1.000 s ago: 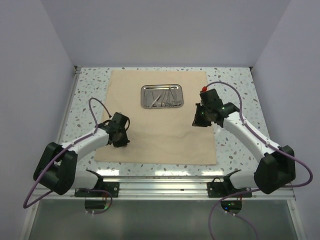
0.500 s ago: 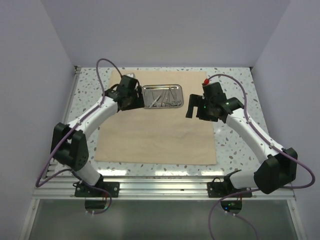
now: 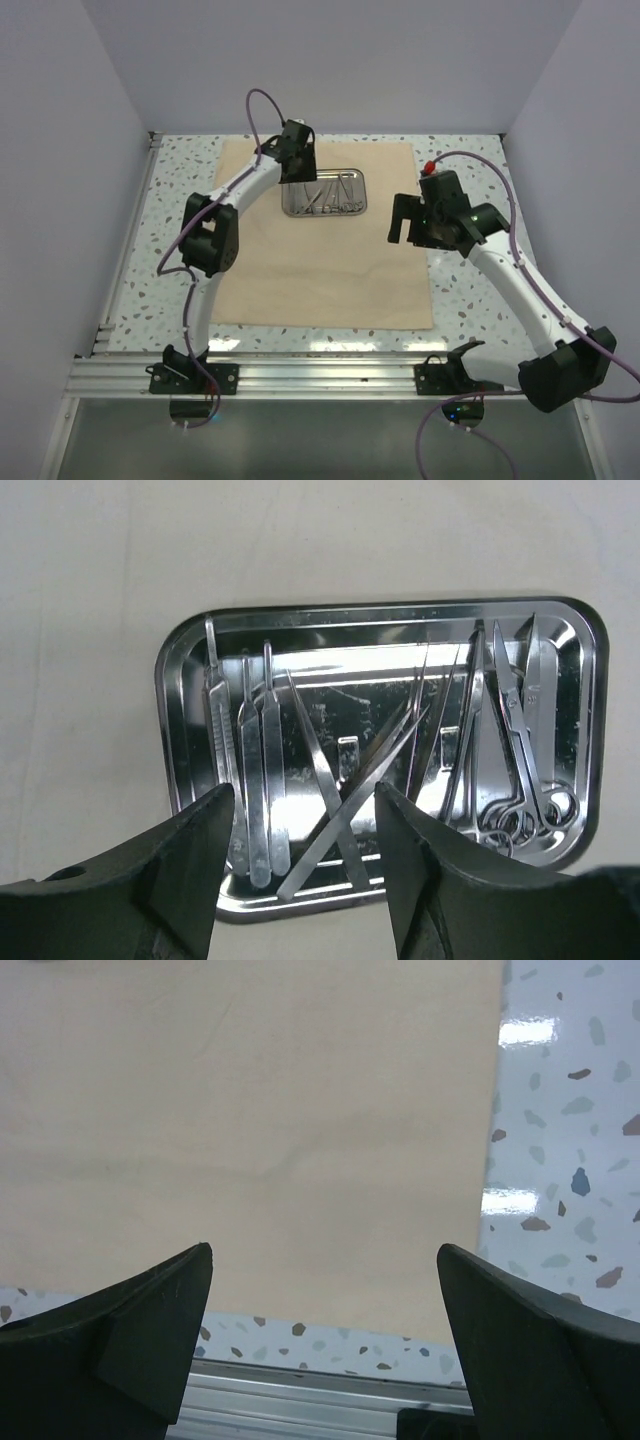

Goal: Open and lay out the surgical kit
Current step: Pick up the medical item from the container.

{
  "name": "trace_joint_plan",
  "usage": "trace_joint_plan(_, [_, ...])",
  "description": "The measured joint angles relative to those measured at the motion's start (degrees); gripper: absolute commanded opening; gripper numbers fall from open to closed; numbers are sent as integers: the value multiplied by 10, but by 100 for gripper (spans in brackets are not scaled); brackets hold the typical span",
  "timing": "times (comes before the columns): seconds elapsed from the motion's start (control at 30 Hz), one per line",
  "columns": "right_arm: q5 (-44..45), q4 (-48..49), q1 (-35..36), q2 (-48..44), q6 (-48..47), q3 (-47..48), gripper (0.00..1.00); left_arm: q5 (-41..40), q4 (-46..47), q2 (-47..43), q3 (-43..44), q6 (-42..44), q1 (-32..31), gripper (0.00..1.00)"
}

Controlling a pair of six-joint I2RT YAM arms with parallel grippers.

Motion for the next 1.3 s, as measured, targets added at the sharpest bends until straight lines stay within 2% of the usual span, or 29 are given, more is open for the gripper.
trace_joint_plan(0.17, [19, -17, -3, -14, -2, -5, 98, -19, -9, 57, 70, 4, 0, 61])
trace_joint_plan(0.8, [24, -23, -5, 31, -5, -12, 96, -45, 9, 74, 71, 5, 38, 52])
trace_joint_plan(1.3, [24, -20, -5, 50, -5, -22, 95, -38, 8, 108, 80, 19, 41, 39])
